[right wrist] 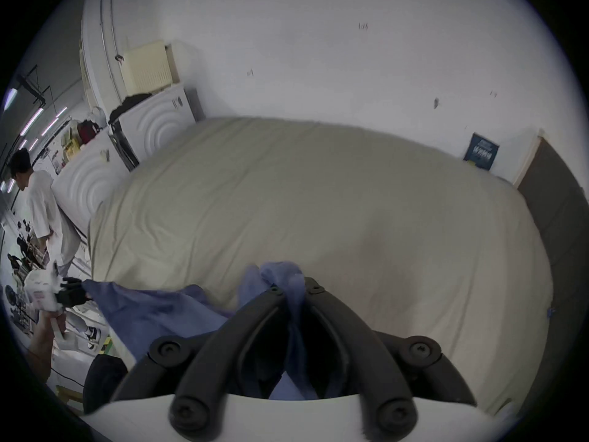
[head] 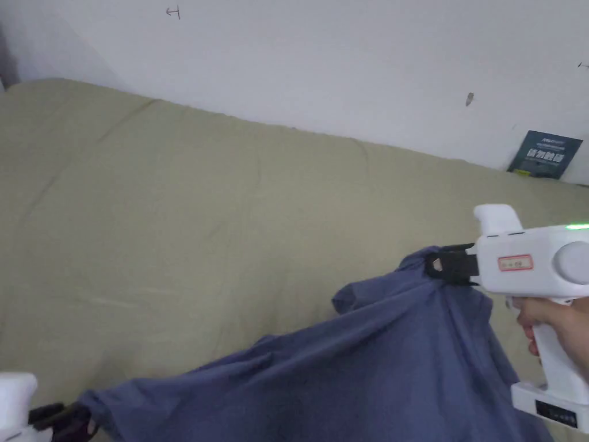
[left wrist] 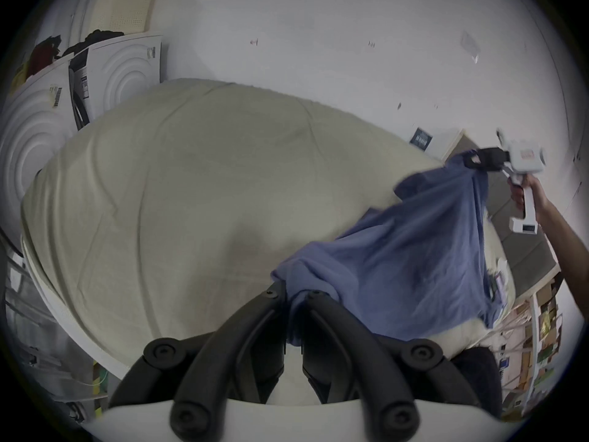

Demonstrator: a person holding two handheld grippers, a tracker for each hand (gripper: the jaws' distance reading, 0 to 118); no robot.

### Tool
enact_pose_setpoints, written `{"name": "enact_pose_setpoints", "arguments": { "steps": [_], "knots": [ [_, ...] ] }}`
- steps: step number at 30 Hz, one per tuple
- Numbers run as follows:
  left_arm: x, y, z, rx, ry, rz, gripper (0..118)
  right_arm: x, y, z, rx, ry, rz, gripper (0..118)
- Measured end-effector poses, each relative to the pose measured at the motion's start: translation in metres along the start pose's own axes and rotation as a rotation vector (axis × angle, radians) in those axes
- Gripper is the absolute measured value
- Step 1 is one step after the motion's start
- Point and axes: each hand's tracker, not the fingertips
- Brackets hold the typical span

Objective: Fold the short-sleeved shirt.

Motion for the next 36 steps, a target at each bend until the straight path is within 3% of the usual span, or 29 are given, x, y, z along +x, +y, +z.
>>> {"name": "enact_pose_setpoints", "arguments": {
  "steps": [8, 14, 20, 26, 32, 33, 36],
  "knots": [
    [0.052, 0.095, 0.036, 0.199, -0.065, -0.020, 8, -0.001, 0.038, 0.156, 0.188, -0.053, -0.023, 6],
    [0.090, 0.185, 0.071, 0.328, -0.123, -0.015, 8, 0.015, 0.074, 0.240, 0.345, -0.130, -0.023, 6],
    [0.123, 0.288, 0.099, 0.436, -0.155, -0.005, 8, 0.027, 0.123, 0.302, 0.532, -0.167, -0.075, 6],
    [0.166, 0.383, 0.129, 0.578, -0.097, -0.082, 8, 0.048, 0.182, 0.337, 0.709, -0.213, -0.103, 6],
    [0.192, 0.433, 0.132, 0.603, -0.080, -0.089, 8, 0.054, 0.201, 0.342, 0.712, -0.229, -0.101, 6],
    [0.194, 0.433, 0.125, 0.593, -0.065, -0.104, 8, 0.064, 0.204, 0.329, 0.625, -0.197, -0.183, 6],
    [0.190, 0.420, 0.091, 0.558, -0.057, -0.102, 8, 0.081, 0.192, 0.299, 0.620, -0.177, -0.215, 6]
  ]
}}
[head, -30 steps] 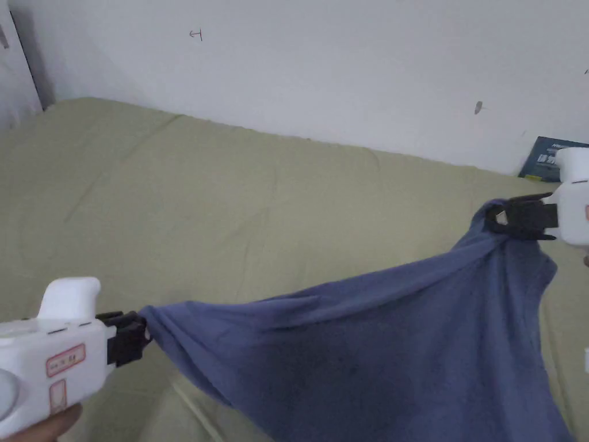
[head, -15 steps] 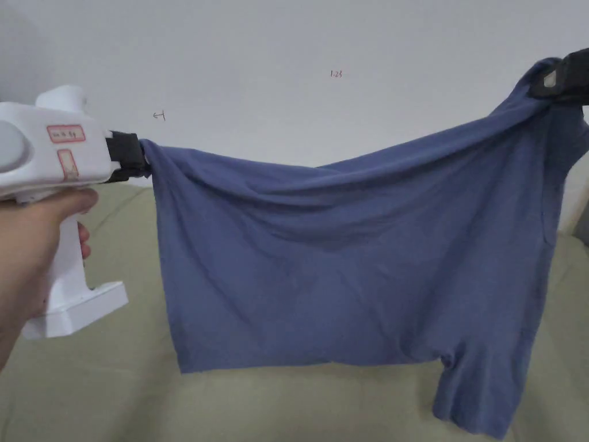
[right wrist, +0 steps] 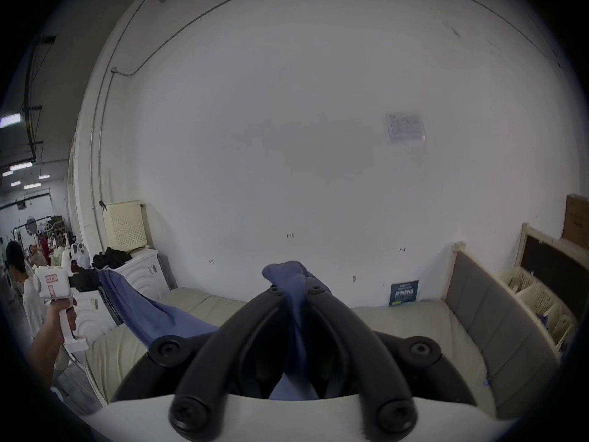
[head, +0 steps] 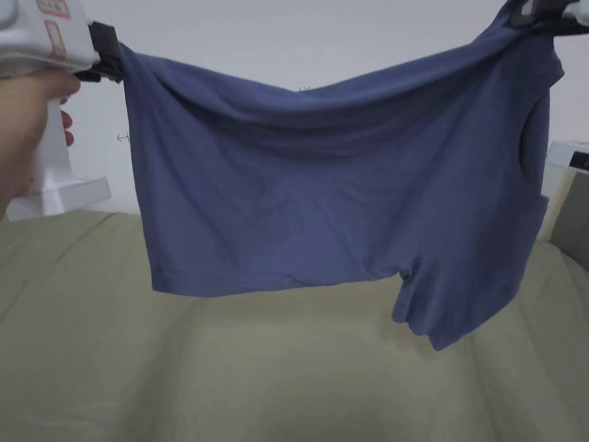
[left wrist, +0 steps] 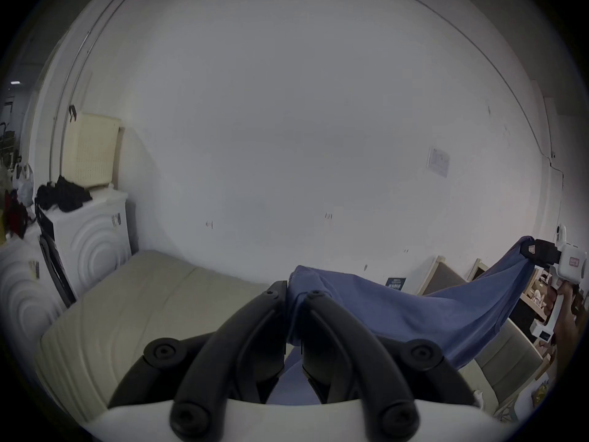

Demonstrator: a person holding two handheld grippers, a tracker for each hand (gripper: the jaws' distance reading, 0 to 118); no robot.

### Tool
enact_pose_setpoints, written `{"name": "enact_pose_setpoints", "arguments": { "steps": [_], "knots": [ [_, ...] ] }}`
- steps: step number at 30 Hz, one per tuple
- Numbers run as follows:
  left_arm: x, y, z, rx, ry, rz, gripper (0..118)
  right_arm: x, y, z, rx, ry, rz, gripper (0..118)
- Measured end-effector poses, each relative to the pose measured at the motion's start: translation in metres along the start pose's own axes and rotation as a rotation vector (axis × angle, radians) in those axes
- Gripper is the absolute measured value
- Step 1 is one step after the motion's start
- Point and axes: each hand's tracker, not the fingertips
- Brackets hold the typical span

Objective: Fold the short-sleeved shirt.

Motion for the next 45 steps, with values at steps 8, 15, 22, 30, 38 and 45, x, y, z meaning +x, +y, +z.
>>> {"name": "enact_pose_setpoints", "arguments": {
  "steps": [8, 15, 22, 30, 38, 45],
  "knots": [
    [-0.031, -0.184, -0.091, -0.219, 0.108, 0.046, 8, 0.043, -0.172, -0.069, -0.103, -0.199, -0.143, 6],
    [-0.041, -0.291, -0.085, -0.232, 0.081, 0.140, 8, 0.055, -0.246, -0.063, -0.131, -0.117, -0.064, 6],
    [-0.036, -0.307, 0.024, -0.255, 0.031, 0.034, 8, 0.025, -0.293, 0.069, -0.119, -0.021, 0.016, 6],
    [-0.063, -0.429, 0.138, -0.506, 0.093, 0.031, 8, 0.013, -0.454, 0.189, -0.415, -0.040, -0.048, 7],
    [-0.079, -0.494, 0.161, -0.632, 0.130, 0.086, 55, 0.044, -0.570, 0.214, -0.595, -0.143, -0.082, 32],
    [-0.066, -0.470, 0.223, -0.531, 0.058, 0.082, 118, 0.012, -0.538, 0.261, -0.544, -0.087, -0.081, 117]
  ]
}}
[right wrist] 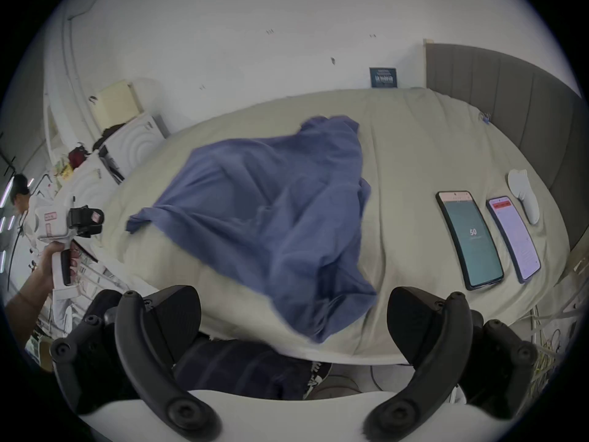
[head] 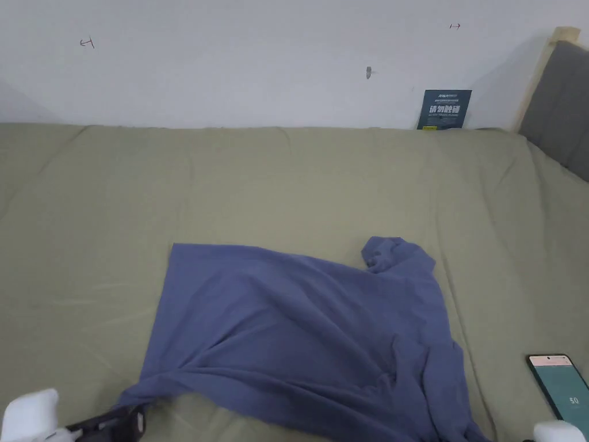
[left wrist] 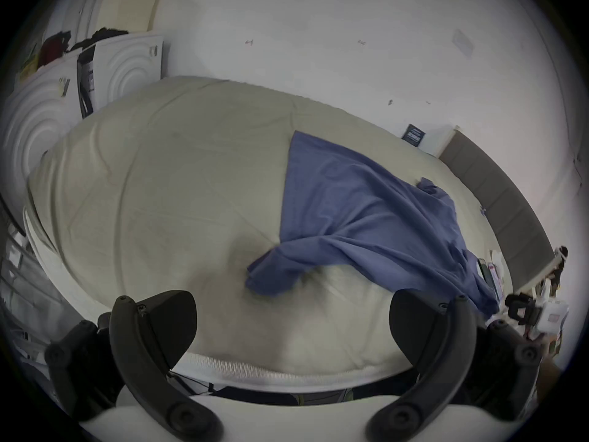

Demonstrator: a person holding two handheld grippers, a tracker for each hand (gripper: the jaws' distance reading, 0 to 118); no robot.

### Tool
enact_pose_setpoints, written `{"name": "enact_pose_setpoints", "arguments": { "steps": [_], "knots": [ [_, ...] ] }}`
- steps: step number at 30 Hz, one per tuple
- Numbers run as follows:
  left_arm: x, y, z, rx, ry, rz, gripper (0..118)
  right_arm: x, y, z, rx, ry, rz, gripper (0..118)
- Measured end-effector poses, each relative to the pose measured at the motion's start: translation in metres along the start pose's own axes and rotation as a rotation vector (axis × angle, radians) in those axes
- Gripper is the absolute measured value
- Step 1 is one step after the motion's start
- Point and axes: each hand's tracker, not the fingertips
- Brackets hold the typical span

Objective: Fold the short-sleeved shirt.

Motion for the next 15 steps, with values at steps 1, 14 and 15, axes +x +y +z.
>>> {"name": "enact_pose_setpoints", "arguments": {
  "steps": [1, 14, 15],
  "knots": [
    [0.003, -0.008, 0.009, 0.016, -0.016, -0.022, 118, -0.006, -0.001, 0.009, 0.009, 0.002, 0.005, 117],
    [0.046, 0.110, -0.068, -0.026, -0.031, -0.162, 2, -0.042, 0.007, -0.008, -0.092, 0.147, -0.257, 0],
    [0.048, 0.134, -0.091, -0.023, -0.005, -0.195, 2, -0.044, 0.009, -0.010, -0.089, 0.154, -0.251, 0]
  ]
}}
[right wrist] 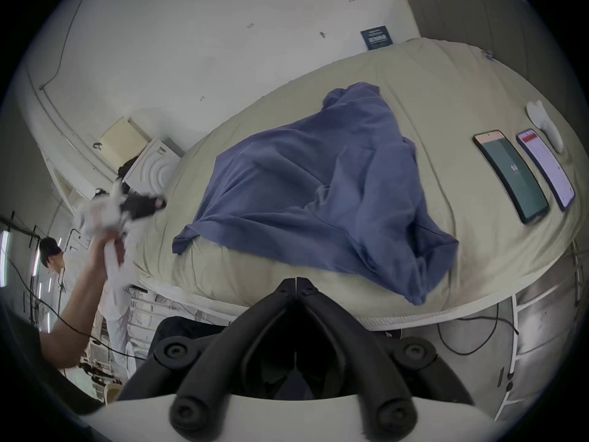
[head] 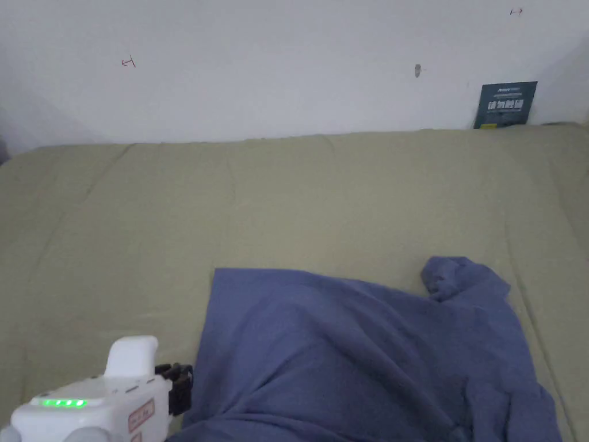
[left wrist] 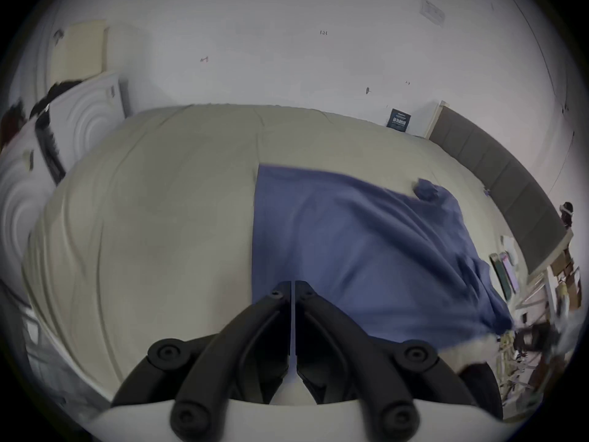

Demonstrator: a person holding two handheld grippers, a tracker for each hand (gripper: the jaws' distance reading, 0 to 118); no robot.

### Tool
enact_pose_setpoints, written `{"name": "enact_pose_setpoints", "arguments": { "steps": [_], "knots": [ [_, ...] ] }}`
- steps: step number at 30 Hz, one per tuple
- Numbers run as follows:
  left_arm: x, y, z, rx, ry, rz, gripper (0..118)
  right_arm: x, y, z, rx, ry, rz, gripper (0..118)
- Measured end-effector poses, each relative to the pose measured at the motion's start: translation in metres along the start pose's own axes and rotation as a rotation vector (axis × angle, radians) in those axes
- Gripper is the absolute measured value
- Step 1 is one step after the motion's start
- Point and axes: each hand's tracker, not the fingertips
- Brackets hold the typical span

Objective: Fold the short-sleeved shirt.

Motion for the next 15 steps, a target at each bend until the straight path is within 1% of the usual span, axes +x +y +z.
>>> {"name": "enact_pose_setpoints", "arguments": {
  "steps": [2, 3, 4, 5, 6, 7, 8, 9, 10, 11, 12, 14, 15],
  "knots": [
    [-0.006, 0.047, -0.042, -0.003, 0.013, -0.025, 2, -0.002, 0.002, -0.008, 0.004, 0.017, -0.007, 0],
    [-0.008, 0.071, -0.066, -0.023, 0.015, -0.016, 2, -0.003, 0.005, -0.012, 0.002, 0.020, -0.014, 0],
    [-0.011, 0.096, -0.096, -0.044, 0.068, -0.041, 2, -0.003, 0.008, -0.016, 0.000, 0.021, -0.020, 0],
    [-0.015, 0.115, -0.118, -0.075, 0.065, -0.040, 9, -0.001, 0.009, -0.021, -0.001, 0.019, -0.021, 0],
    [-0.019, 0.135, -0.143, -0.109, 0.072, -0.032, 44, 0.000, 0.012, -0.024, 0.003, 0.009, -0.022, 0],
    [-0.024, 0.153, -0.169, -0.143, 0.081, -0.041, 88, 0.000, 0.014, -0.027, 0.006, 0.004, -0.025, 0],
    [-0.031, 0.163, -0.193, -0.207, 0.079, -0.030, 118, 0.001, 0.017, -0.029, 0.007, 0.004, -0.027, 0],
    [-0.034, 0.165, -0.210, -0.258, 0.099, -0.020, 114, 0.004, 0.019, -0.034, 0.004, 0.006, -0.035, 0],
    [-0.034, 0.174, -0.226, -0.312, 0.140, -0.004, 115, 0.004, 0.021, -0.036, 0.003, 0.007, -0.046, 0],
    [-0.033, 0.173, -0.240, -0.289, 0.157, 0.040, 115, 0.005, 0.023, -0.038, 0.001, 0.009, -0.051, 0],
    [-0.043, 0.174, -0.253, -0.311, 0.162, 0.053, 115, 0.005, 0.024, -0.040, -0.001, 0.009, -0.055, 0],
    [-0.043, 0.167, -0.275, -0.365, 0.172, 0.053, 115, 0.006, 0.028, -0.044, -0.002, 0.006, -0.060, 0],
    [-0.041, 0.163, -0.285, -0.405, 0.160, 0.032, 115, 0.007, 0.030, -0.045, -0.003, 0.002, -0.059, 0]
  ]
}}
